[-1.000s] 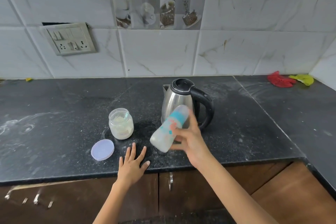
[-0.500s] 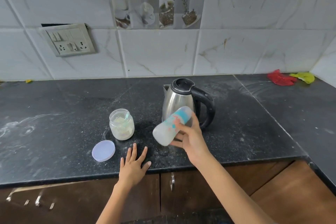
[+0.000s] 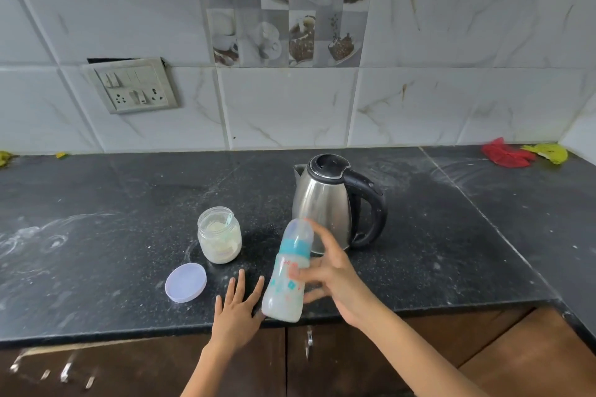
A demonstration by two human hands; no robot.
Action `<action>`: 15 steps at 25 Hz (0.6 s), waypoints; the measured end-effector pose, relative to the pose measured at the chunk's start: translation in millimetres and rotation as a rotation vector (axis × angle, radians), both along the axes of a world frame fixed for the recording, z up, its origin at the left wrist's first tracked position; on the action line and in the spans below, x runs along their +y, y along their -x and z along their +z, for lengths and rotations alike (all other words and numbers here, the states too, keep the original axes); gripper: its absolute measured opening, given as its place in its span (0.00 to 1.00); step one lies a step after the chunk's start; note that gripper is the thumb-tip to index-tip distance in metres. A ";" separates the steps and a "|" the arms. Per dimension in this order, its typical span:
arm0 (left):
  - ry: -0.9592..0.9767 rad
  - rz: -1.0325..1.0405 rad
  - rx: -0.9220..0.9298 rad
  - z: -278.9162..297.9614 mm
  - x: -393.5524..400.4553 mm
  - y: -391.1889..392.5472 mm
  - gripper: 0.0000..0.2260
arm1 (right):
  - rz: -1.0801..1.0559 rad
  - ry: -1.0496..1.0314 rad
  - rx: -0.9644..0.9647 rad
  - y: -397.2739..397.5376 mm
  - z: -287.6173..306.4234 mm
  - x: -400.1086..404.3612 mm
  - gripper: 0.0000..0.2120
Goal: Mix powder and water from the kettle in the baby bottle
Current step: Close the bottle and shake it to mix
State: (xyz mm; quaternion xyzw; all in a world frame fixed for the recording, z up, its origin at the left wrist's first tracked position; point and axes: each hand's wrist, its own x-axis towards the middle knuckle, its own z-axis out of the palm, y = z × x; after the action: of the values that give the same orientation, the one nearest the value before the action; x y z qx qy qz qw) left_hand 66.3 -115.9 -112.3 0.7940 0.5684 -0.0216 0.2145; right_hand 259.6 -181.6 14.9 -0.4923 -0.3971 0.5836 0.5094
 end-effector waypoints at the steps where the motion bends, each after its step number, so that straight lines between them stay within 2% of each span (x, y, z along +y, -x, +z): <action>1: -0.003 0.008 -0.012 0.7 0.6 -0.7 0.26 | -0.123 -0.006 0.059 -3.7 2.8 4.5 0.39; 3: 0.006 0.011 -0.024 2.1 -0.8 -2.6 0.26 | -0.263 0.018 0.125 -8.5 6.9 9.2 0.38; 5: 0.007 0.010 -0.011 2.4 -0.6 -1.4 0.27 | -0.127 0.017 0.027 -3.9 2.8 6.2 0.41; 7: 0.007 0.013 -0.010 1.8 0.7 -0.3 0.27 | -0.080 -0.003 0.041 -2.4 2.6 5.0 0.40; 10: 0.011 0.021 -0.026 1.5 0.2 -2.4 0.27 | -0.309 -0.013 0.218 -7.5 6.8 11.1 0.33; 13: 0.007 0.020 -0.015 0.5 0.5 -1.3 0.27 | -0.083 0.011 0.066 2.6 2.2 2.5 0.39; 14: 0.005 0.018 -0.014 0.6 1.4 -0.5 0.27 | -0.070 0.010 0.071 3.3 0.4 2.6 0.39; 15: 0.005 0.018 -0.018 0.8 1.9 -0.5 0.27 | -0.146 0.003 0.119 0.7 0.3 5.2 0.37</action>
State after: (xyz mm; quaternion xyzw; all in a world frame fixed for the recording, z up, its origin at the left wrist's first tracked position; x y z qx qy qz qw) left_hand 66.8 -114.0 -111.4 0.7886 0.5734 -0.0138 0.2219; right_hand 258.9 -176.4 15.1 -0.4852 -0.3283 0.5737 0.5724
